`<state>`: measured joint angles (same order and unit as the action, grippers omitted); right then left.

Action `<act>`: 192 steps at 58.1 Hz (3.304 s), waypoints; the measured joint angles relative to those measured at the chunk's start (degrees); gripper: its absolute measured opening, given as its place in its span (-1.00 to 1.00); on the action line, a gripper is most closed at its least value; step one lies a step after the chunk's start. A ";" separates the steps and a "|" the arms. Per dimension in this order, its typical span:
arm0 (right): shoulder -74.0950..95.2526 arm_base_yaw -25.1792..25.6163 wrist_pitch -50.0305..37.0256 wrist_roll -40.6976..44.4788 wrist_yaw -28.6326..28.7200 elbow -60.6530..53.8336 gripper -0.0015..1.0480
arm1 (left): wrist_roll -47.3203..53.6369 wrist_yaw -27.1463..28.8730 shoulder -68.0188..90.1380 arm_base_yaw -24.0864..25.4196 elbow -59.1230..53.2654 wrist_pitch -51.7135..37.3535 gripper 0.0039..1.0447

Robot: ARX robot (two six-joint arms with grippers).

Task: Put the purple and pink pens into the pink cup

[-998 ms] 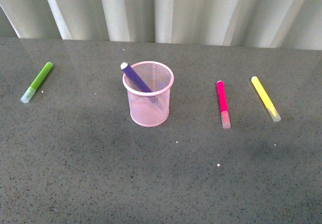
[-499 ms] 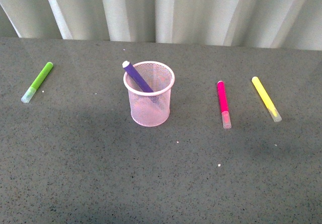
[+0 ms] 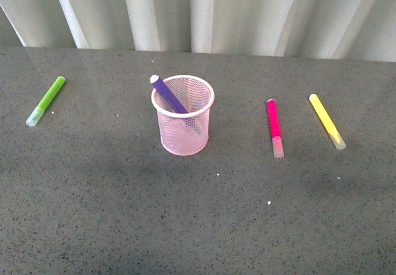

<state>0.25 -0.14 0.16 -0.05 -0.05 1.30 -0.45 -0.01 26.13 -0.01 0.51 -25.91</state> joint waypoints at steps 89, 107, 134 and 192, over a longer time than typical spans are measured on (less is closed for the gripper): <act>8.02 -5.07 0.83 -2.91 -4.96 6.73 0.87 | 0.02 0.00 -25.90 0.00 0.02 25.88 0.31; 39.08 3.30 -14.03 1.40 -4.09 36.76 0.87 | 0.09 0.02 -25.92 0.00 0.02 25.88 0.88; 106.90 -5.20 23.61 -6.34 1.88 81.83 0.87 | 0.09 0.02 -25.92 0.00 0.02 25.88 0.88; 134.05 -13.77 19.50 -14.73 5.79 85.31 0.87 | 0.09 0.02 -25.92 0.00 0.02 25.88 0.88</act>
<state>134.30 -13.91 19.66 -14.79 5.74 86.61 -0.36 0.01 0.21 -0.01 0.54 -0.03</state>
